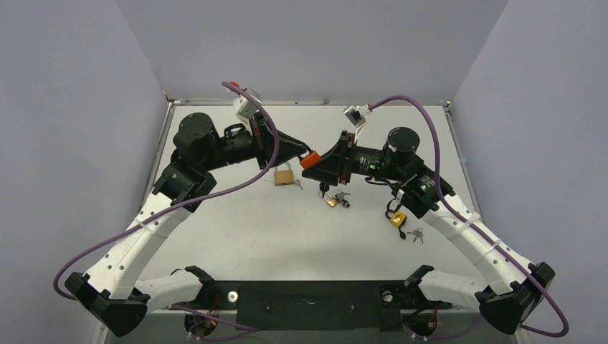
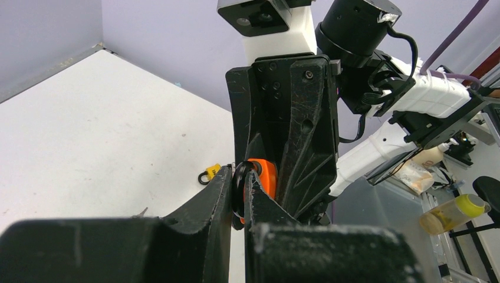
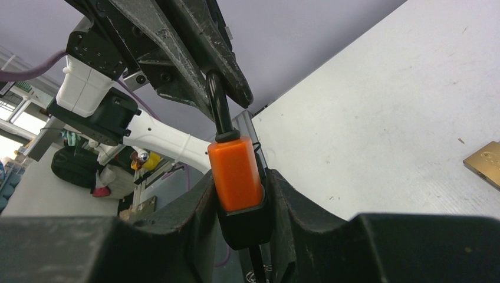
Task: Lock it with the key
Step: Lock the lock.
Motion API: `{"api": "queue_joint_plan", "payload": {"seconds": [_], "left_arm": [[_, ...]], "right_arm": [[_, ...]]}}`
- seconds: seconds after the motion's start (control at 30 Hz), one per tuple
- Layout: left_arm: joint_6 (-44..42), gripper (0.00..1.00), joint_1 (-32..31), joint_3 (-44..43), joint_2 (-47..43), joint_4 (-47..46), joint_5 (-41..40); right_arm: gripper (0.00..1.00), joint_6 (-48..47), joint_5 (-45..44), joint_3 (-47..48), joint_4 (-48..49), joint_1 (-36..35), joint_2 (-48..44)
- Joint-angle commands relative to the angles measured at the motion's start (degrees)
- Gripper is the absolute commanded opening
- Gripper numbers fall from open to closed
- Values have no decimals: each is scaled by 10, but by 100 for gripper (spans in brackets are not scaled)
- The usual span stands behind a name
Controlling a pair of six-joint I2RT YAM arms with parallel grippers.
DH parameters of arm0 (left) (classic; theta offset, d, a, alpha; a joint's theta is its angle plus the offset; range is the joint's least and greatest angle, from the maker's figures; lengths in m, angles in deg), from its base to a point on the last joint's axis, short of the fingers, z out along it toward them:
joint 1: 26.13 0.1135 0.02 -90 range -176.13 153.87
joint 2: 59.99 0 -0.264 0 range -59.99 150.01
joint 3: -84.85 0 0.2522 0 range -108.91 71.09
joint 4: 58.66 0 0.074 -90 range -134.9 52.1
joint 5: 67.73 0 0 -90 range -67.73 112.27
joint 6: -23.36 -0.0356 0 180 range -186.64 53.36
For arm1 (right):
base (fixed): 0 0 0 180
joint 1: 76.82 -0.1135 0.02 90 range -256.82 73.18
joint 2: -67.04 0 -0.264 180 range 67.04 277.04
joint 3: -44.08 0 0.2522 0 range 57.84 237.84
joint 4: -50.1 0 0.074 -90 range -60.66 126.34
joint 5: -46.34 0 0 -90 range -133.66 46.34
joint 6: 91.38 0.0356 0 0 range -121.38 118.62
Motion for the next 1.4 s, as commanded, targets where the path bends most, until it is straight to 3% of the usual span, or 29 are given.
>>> {"api": "queue_joint_plan", "payload": {"seconds": [0.0, 0.6, 1.0, 1.1, 1.23, 1.37], "left_arm": [[-12, 0, -58, 43, 12, 162, 111], [2, 0, -110, 113, 22, 140, 89], [-9, 0, -124, 115, 26, 161, 61], [12, 0, -105, 99, 18, 150, 32], [94, 0, -26, 101, 0, 67, 30], [154, 0, 32, 96, -10, 16, 33]], "right_arm": [[0, 21, -98, 79, 211, 20, 7], [0, 8, -89, 121, 201, 20, 26], [0, -11, -67, 165, 168, 24, 46], [0, -9, -64, 158, 166, 23, 45], [0, -7, -49, 143, 164, 24, 48], [21, -6, -45, 111, 173, 25, 39]]}}
